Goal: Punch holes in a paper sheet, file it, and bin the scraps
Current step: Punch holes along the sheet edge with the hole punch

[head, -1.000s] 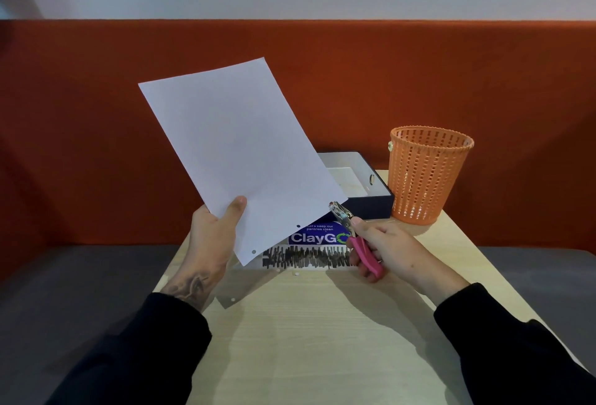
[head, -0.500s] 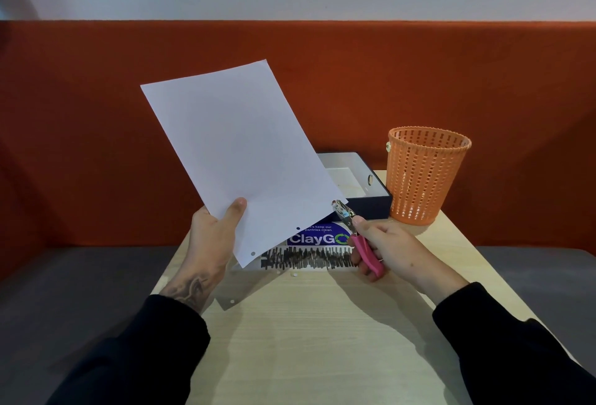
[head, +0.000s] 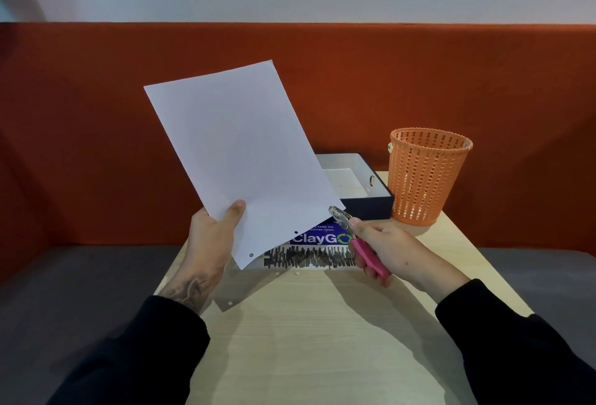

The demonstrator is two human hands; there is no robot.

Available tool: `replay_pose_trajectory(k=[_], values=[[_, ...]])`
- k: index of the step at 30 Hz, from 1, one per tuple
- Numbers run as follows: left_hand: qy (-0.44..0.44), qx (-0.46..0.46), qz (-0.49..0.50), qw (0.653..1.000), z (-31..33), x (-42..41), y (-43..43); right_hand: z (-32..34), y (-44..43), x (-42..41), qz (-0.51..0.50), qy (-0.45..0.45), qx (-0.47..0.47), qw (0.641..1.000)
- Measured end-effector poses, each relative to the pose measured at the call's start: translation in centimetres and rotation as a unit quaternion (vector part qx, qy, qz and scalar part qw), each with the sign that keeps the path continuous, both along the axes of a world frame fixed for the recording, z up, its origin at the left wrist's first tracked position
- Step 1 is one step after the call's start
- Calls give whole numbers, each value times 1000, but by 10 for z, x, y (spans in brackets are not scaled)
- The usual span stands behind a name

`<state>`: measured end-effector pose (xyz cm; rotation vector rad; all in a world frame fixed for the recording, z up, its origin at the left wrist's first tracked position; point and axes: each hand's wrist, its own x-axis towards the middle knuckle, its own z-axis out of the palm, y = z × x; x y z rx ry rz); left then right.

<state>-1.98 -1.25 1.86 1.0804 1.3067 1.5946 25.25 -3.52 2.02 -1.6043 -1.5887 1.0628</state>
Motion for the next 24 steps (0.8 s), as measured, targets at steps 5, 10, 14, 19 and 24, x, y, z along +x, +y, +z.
replay_pose_trajectory(k=[5, 10, 14, 19, 24], values=[[37, -19, -6, 999, 4, -14, -7, 1, -1, -8, 19, -11, -67, 998], [74, -33, -27, 996, 7, -23, -9, 5, -4, -17, 22, -30, -115, 993], [84, -36, -26, 995, 8, -23, -9, 8, -2, -18, 26, -45, -133, 990], [87, -40, -22, 995, 8, -23, -8, 8, 0, -18, 33, -74, -127, 989], [93, -32, -25, 995, 9, -21, -12, 9, 2, -18, 40, -103, -131, 985]])
